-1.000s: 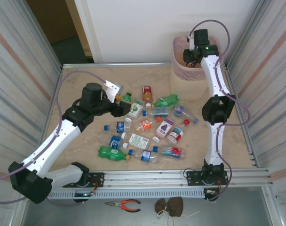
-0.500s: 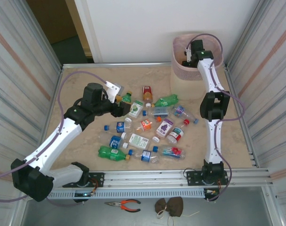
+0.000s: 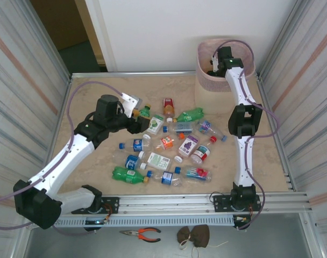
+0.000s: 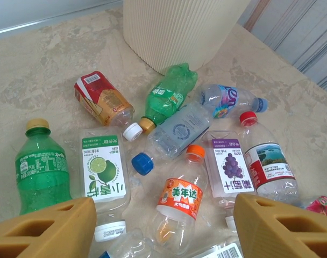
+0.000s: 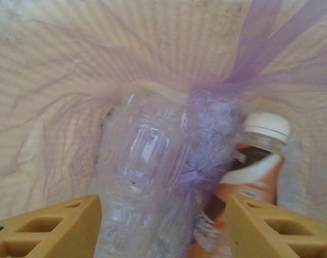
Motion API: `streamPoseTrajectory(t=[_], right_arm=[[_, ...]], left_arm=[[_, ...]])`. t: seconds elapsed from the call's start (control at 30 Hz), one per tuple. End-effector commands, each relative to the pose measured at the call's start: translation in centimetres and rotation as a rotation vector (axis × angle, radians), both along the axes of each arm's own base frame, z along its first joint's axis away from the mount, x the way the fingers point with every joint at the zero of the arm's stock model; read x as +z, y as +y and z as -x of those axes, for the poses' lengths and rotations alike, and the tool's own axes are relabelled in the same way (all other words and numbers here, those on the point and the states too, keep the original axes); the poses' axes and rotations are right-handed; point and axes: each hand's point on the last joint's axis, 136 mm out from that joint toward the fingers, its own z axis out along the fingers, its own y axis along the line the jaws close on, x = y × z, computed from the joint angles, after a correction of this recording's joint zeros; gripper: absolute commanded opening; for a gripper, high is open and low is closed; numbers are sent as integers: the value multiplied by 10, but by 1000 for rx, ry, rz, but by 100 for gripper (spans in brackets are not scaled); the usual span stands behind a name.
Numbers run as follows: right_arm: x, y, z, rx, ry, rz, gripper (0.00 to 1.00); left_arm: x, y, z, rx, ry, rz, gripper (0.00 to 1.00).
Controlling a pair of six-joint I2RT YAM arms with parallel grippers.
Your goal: Put the plastic bottles in the bin
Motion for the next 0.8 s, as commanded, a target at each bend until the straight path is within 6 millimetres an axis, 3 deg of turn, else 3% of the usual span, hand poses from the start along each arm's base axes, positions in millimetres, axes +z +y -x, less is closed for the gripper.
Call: streamPoseTrajectory(t=[0.0,0.33,0.57,0.77], right_arm=[[61,2,8,-17,-89,-41,62],[146,4,33,-43,-221,-93,63],[207,8,65,-70,-306,-142,65],[246,15,98,-59,-363,-159,65]], left_arm=[[-11,2,-3,3,20,-19,68],[-46,13,-15,74,130,-121,66],[-76,25,-28,126,226,-177,65],[-100,44,-43,193,288,-189,64]])
